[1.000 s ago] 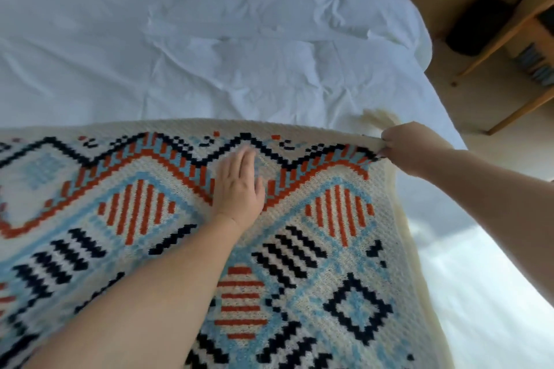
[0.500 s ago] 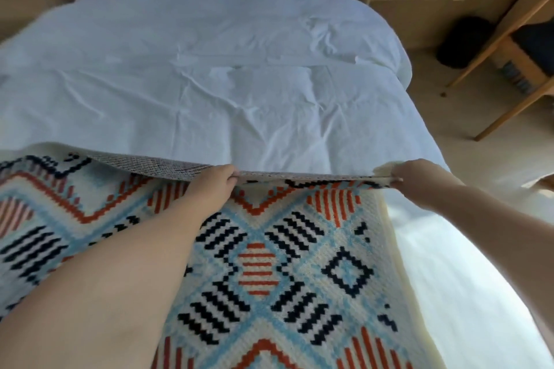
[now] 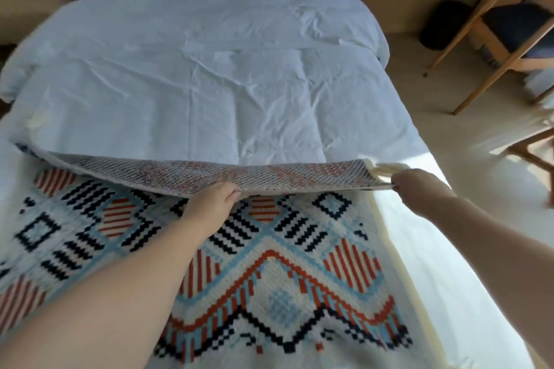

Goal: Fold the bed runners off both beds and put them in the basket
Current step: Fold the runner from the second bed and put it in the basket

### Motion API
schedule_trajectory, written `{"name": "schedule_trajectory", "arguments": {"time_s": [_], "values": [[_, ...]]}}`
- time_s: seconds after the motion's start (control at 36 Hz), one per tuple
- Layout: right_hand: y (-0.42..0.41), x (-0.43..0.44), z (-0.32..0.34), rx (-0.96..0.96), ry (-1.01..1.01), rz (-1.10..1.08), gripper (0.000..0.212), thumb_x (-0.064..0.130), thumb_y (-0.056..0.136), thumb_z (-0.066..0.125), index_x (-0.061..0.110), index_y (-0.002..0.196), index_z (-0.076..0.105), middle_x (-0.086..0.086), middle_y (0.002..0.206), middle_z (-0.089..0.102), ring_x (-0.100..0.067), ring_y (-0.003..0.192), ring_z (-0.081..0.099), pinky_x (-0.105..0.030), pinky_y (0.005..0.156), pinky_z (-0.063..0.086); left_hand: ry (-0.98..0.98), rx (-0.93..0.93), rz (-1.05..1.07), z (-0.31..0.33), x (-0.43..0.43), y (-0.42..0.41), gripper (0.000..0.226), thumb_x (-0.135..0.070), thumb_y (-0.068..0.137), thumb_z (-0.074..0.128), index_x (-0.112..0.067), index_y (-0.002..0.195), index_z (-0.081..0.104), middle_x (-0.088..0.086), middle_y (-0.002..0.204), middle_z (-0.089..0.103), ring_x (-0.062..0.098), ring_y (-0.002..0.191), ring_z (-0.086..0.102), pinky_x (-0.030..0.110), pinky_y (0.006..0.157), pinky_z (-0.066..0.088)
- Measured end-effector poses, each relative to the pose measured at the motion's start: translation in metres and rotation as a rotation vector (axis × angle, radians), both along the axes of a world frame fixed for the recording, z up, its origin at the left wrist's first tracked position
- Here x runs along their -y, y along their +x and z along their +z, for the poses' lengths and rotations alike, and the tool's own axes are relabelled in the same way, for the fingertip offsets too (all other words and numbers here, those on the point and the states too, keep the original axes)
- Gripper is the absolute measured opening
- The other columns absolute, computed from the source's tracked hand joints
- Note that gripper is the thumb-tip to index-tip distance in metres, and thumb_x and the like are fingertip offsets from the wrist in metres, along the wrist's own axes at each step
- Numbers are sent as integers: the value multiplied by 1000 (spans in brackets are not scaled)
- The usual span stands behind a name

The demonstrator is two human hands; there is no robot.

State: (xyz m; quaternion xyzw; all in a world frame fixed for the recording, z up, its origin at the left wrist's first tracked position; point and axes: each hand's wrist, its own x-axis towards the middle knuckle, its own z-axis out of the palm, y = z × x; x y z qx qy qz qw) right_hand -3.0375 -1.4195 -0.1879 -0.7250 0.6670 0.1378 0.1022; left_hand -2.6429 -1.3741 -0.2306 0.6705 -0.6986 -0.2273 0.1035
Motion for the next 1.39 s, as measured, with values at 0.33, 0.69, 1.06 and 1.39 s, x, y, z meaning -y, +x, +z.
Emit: {"name": "schedule_trajectory", "arguments": {"time_s": [0.33,0.69,1.06,1.39], "values": [[-57,-87,-16,27,-38,169,19,17,94,47,14,88,65,-10,94,62,-31,95,60,-31,78,47,53,27,82,5,-122,-45,26,-26,100,42,-15,104,65,0,101,64,20,90,56,38,78,47],[-95,-182,-44,25,50,184,25,14,95,43,17,98,67,-4,104,60,-26,99,60,-26,75,42,208,82,101,-21,-226,-83,24,-29,100,41,-19,103,62,-4,95,59,16,83,54,34,69,45],[-100,-267,-127,-7,205,158,26,4,84,45,12,97,66,-10,98,64,-28,93,63,-35,76,52,223,123,14,-90,-277,-88,25,-25,98,47,-16,109,68,1,105,64,22,95,59,35,78,46],[-85,-287,-139,-122,249,243,32,8,89,35,15,112,56,-1,116,62,-23,106,62,-36,80,52,302,124,44,-102,-309,-90,41,-16,98,43,-13,138,48,1,144,44,21,132,38,37,111,32]]}}
